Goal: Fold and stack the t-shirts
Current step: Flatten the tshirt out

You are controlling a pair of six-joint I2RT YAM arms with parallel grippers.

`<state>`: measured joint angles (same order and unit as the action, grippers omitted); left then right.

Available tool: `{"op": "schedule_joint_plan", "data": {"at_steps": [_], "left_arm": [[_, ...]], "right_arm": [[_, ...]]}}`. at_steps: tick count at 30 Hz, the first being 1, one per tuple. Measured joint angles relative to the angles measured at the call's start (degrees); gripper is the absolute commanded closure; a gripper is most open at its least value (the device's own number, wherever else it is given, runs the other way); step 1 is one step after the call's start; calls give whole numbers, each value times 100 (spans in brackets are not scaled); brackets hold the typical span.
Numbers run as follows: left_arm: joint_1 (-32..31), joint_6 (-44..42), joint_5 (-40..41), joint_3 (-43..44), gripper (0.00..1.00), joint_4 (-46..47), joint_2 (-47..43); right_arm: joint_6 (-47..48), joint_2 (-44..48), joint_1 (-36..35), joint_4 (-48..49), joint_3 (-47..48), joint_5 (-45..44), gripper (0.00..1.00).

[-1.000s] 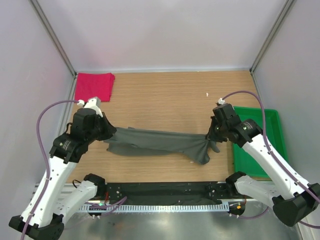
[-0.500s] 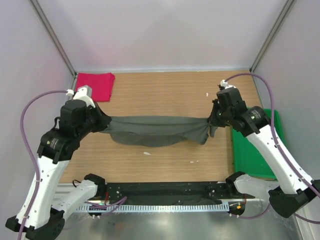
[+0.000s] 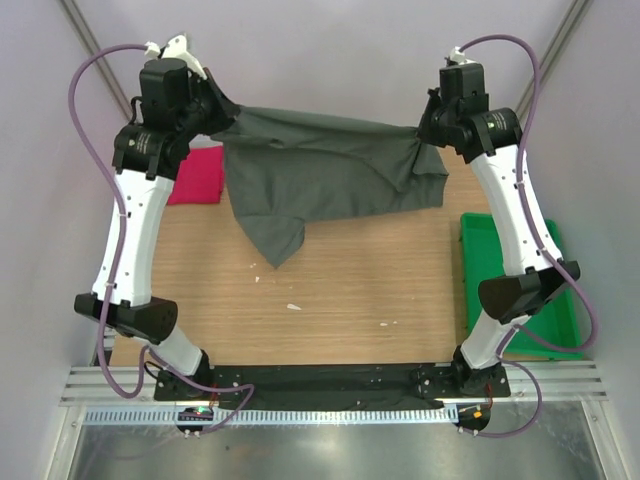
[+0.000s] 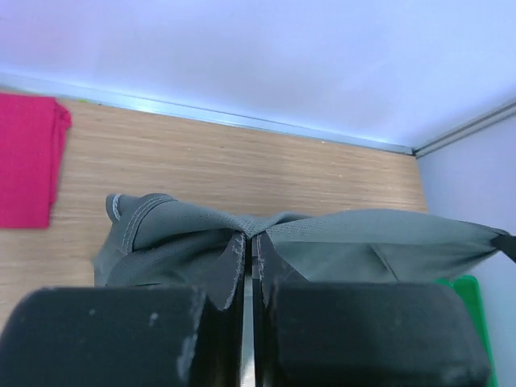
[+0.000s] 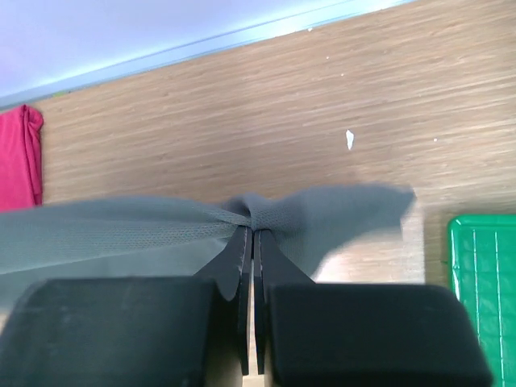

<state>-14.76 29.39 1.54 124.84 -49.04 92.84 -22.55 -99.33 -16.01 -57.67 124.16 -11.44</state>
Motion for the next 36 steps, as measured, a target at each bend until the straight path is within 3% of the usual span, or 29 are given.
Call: {"op": "schedule_joint_plan", "data": {"at_steps": [4,9,10,12,13,14,15,16,19,23,25,30,36], "left_arm": [[33,9,-273,-354,100,188,-201],[37,26,-284,-2599,99,234,-1792],[39,44,-251,-3003,94,170,-2114],[42,186,-275,-4011,90,175,-2885],[48,282,-313,-4483,82,107,-3200],[55,372,-350,-4953,59,46,-3471],[57,446,-407,-5410,50,79,-3698],[61,579,-485,-5914,33,-9,-3915],[59,748,-490,-6752,21,-402,-3976],[63,715,-299,-6693,21,-778,-3650],[66,660,-232,-6382,26,-800,-3539],[66,588,-304,-6070,32,-164,-3014],[66,455,-573,-6037,53,831,-1353]], "right_arm": [[-2,177,4,-15,-225,144,99],[-9,1537,-7,151,-2177,708,99],[-13,1810,-9,85,-2583,905,97],[-26,2321,-37,96,-3425,1357,82],[-42,2485,-46,70,-3777,1534,76],[-55,2649,-61,68,-4179,1718,63],[-59,2767,-81,39,-4623,1917,59],[-35,2802,-94,20,-4944,2052,52],[42,2625,-114,-133,-5654,2227,45],[76,2269,-111,-125,-5783,1956,44],[52,2140,-111,-46,-5735,1786,44],[-197,1539,2,420,-5521,1213,44],[-527,645,201,1360,-5399,542,59]]}}
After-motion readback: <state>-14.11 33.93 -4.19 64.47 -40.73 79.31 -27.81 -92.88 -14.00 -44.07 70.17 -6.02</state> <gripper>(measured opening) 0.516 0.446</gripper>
